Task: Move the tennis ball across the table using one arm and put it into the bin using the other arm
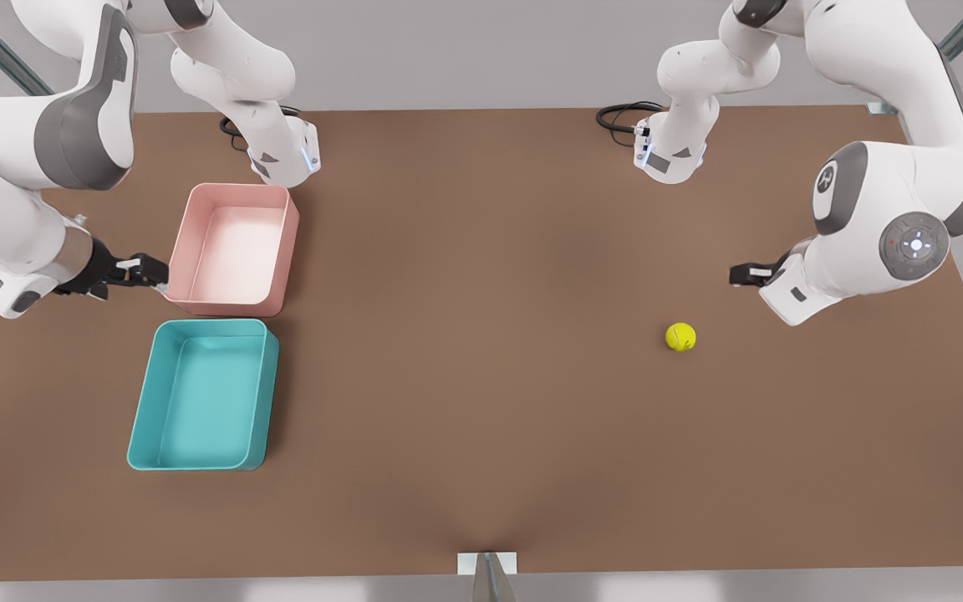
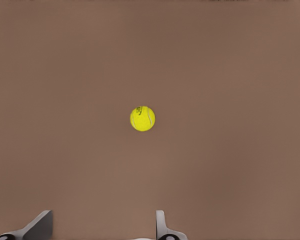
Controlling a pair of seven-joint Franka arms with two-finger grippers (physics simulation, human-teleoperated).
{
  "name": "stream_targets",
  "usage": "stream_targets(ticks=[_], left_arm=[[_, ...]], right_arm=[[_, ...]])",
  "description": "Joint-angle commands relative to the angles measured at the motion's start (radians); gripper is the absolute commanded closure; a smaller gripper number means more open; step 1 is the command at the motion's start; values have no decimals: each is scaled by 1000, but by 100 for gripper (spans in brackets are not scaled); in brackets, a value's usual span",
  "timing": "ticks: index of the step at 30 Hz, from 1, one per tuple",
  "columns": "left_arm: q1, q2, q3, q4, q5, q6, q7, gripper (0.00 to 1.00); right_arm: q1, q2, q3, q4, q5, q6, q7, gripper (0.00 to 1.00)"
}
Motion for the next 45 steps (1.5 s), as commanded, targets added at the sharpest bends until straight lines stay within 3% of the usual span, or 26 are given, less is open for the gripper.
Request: stream_targets(ticks=[1,2,3,4,5,6,8,10,13,19,25,39,44,45], left_arm=[[1,-1,0,1,17,51,-91,0],[1,-1,0,0,15,51,-90,0],[1,-1,1,-2,15,41,-49,10],[-1,14,1,-20,26,35,31,68],[1,66,1,-26,25,82,85,79],[4,131,7,-26,25,150,410,79],[19,194,39,-141,-12,545,864,79],[19,243,43,-216,-3,690,953,79],[20,284,44,-252,41,645,1623,79],[53,255,75,-333,83,674,2075,79],[50,237,79,-571,150,892,2047,79],[43,238,79,-649,147,901,1763,79],[-228,284,64,-611,152,1052,1144,79],[-230,281,-19,-589,153,1050,869,79]], right_arm=[[0,-3,0,-6,0,43,-55,0],[1,-2,2,-6,0,43,-54,0],[1,0,2,-7,6,43,-42,0],[-5,9,2,-4,11,36,-45,0],[-8,9,0,2,5,38,-52,0],[-38,9,0,5,3,41,-54,0],[-48,5,0,6,3,33,-55,0],[-49,5,-4,6,3,21,-57,0],[-48,9,-3,6,0,20,-57,0],[-49,11,-4,6,-2,21,-57,0],[-51,12,-21,17,-5,21,-58,0],[-51,18,-21,17,-2,21,-58,0],[-49,23,-20,17,5,23,-57,0],[-48,23,-20,17,-2,21,-58,0]])
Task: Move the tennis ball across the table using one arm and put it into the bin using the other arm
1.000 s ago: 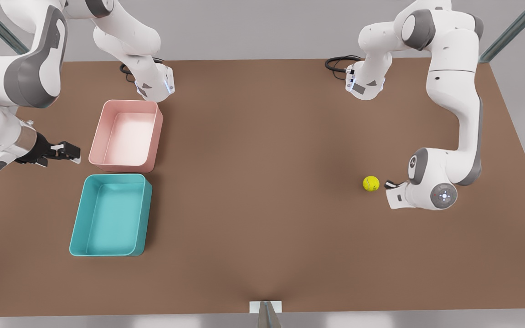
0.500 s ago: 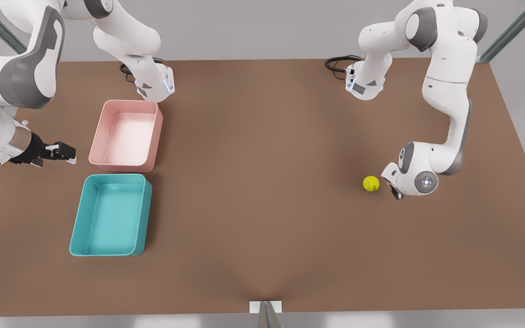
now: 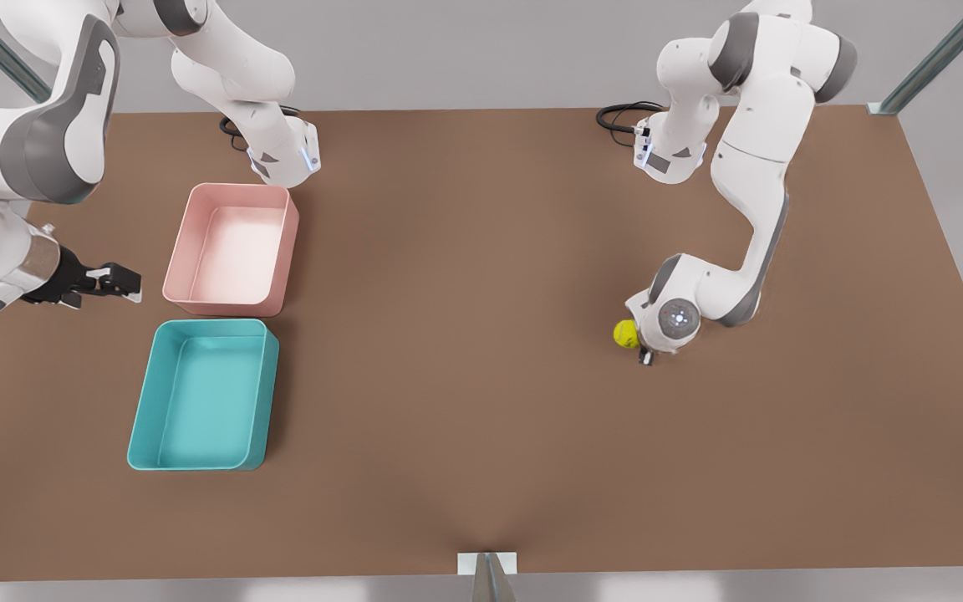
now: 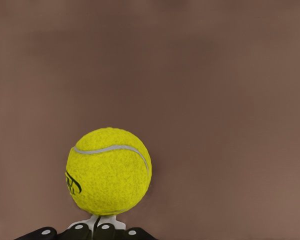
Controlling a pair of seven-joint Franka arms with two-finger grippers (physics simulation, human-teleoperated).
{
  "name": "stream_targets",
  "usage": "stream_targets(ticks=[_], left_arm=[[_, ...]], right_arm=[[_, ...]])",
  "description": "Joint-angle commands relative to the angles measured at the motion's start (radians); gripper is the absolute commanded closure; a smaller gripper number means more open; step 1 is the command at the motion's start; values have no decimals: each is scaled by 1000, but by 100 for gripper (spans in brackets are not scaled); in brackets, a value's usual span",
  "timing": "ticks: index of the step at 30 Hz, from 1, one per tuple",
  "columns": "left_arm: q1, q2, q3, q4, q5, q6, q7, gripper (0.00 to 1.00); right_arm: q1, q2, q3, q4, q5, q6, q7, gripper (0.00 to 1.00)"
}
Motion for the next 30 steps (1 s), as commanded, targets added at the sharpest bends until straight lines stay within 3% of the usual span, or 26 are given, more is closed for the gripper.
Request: stream_targets(ticks=[1,5,6,8,9,10,11,13,14,19,25,27,28,30], left_arm=[[-15,-6,-46,21,-3,71,-732,79],[34,-8,-45,142,-92,-93,-737,79],[38,-18,-34,239,-89,-261,-781,79],[35,-68,-22,544,-34,-775,-1134,79],[32,-120,-22,633,-26,-946,-1208,52],[8,-181,-20,632,-8,-1055,-1241,0],[-35,-223,-16,632,97,-1079,-1339,0],[-98,-331,167,638,-200,-1066,-1773,0],[-104,-350,227,656,-299,-1069,-1778,0],[-8,-331,208,653,-265,-1193,-1748,0],[-12,-335,187,650,-264,-1210,-1732,0],[-14,-336,185,650,-264,-1216,-1734,0],[-15,-336,184,649,-264,-1219,-1734,0],[-15,-336,184,650,-264,-1221,-1734,0]], right_arm=[[-2,-1,0,0,0,-1,-6,0],[0,4,0,0,-2,-1,-6,0],[0,4,0,0,0,-1,-6,0],[1,6,2,0,5,-1,-6,0],[3,6,3,0,6,-1,-5,0],[6,6,6,0,8,1,-5,0],[6,7,9,0,8,1,-3,0],[1,12,8,2,1,-1,-6,0],[1,12,3,0,9,-1,-5,0],[6,15,8,2,8,-1,-5,0],[27,36,11,2,9,-1,6,0],[108,94,23,7,24,14,14,0],[225,154,26,42,12,31,57,0],[398,286,28,43,-42,131,345,0]])
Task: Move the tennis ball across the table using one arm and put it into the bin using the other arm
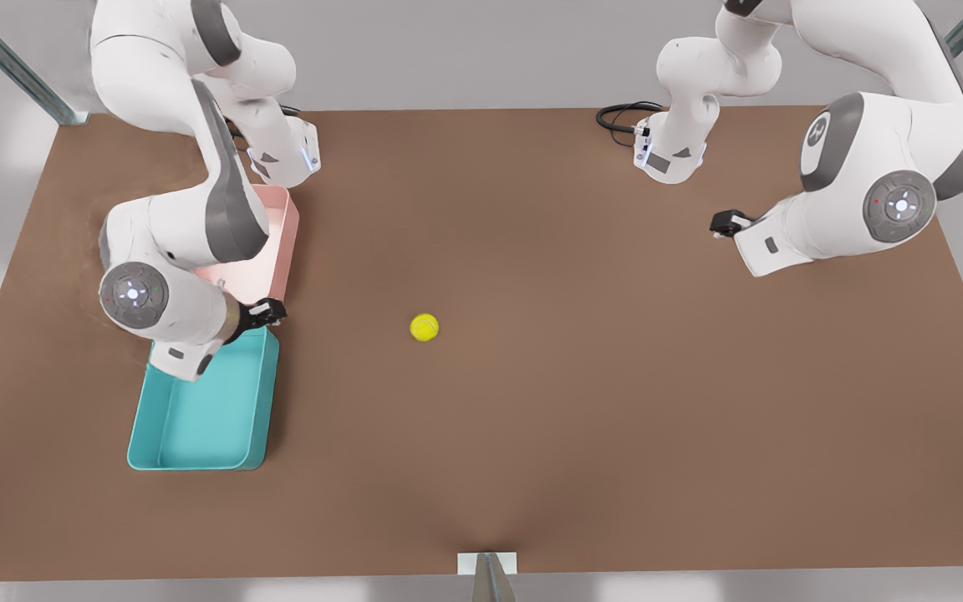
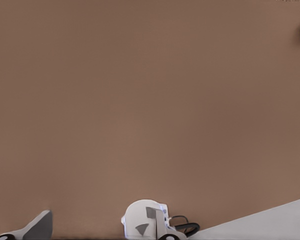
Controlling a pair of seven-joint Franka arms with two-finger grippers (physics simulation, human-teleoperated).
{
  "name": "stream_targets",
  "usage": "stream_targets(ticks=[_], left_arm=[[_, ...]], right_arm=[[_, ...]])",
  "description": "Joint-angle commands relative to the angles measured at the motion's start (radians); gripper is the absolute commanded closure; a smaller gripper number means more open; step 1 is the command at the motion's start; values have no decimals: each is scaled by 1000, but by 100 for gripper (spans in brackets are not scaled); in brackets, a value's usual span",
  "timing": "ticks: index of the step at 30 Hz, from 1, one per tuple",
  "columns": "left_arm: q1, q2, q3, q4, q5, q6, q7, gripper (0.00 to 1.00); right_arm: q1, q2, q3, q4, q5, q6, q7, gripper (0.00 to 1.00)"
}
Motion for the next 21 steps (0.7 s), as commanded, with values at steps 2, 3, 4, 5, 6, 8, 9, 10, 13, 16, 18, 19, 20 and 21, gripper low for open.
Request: stream_targets(ticks=[2,3,4,5,6,8,9,10,13,16,18,19,20,21], left_arm=[[1,0,0,0,0,-39,-440,0],[1,0,0,0,0,-41,-440,0],[1,0,0,0,0,-41,-438,0],[1,-1,0,0,0,-41,-438,0],[1,0,0,0,0,-41,-438,0],[1,0,0,0,0,-41,-440,0],[1,0,0,0,0,-41,-440,0],[1,0,0,0,0,-41,-440,0],[2,0,-7,-2,0,-43,-440,0],[2,0,-7,-4,0,-43,-440,0],[1,0,-7,-4,0,-50,-440,0],[1,0,-7,-4,0,-50,-440,0],[1,0,-7,-4,0,-50,-440,0],[1,2,-7,-4,0,-50,-440,0]], right_arm=[[133,163,2,4,-29,313,498,0],[165,252,2,48,-32,440,604,0],[178,355,2,133,-30,512,668,0],[178,399,2,142,-27,604,676,0],[173,418,2,142,-24,667,676,0],[173,423,1,122,7,676,673,0],[172,420,1,88,40,686,670,0],[172,364,1,10,54,690,670,0],[178,254,-1,-128,56,689,672,0],[221,212,-7,-211,117,693,675,0],[248,182,-7,-286,128,752,736,0],[265,168,-7,-321,128,775,767,0],[273,166,-8,-337,128,785,771,0],[277,136,-8,-399,128,828,771,0]])
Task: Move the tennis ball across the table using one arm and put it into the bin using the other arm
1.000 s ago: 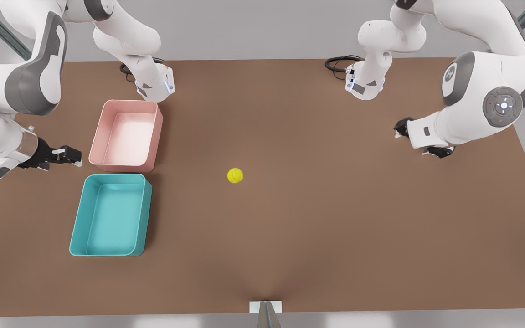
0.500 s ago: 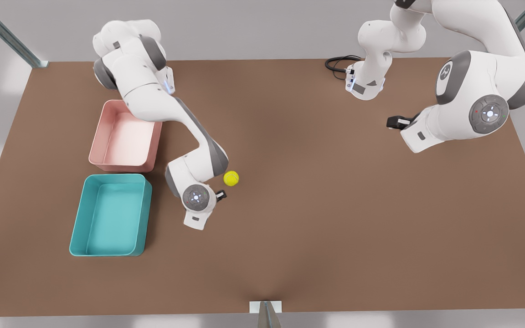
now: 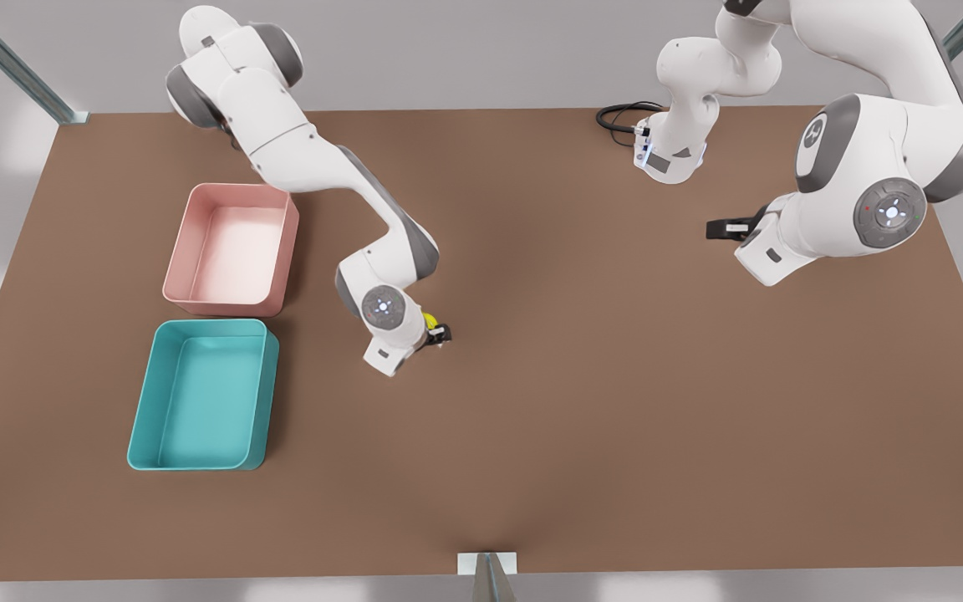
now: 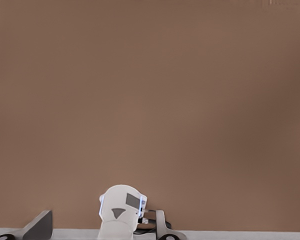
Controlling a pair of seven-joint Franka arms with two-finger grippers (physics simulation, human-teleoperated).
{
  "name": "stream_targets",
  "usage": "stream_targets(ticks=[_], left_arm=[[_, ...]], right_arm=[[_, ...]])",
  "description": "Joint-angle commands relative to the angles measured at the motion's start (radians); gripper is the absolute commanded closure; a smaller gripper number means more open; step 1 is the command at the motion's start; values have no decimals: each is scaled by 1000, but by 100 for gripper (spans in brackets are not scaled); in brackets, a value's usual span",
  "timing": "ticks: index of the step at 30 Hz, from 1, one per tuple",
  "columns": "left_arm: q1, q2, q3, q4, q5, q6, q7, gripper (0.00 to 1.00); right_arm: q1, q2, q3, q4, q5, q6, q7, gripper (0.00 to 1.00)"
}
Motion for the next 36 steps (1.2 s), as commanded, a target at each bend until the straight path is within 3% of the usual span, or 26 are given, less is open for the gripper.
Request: stream_targets(ticks=[1,7,36], left_arm=[[0,-1,0,0,0,-5,-137,0],[-1,-1,0,0,-1,-13,-138,0],[-6,4,-2,-21,-1,-7,-141,0]], right_arm=[[5,-28,0,-59,14,116,293,0],[24,-60,-7,-157,14,120,300,0],[56,61,-2,-174,14,168,311,0]])
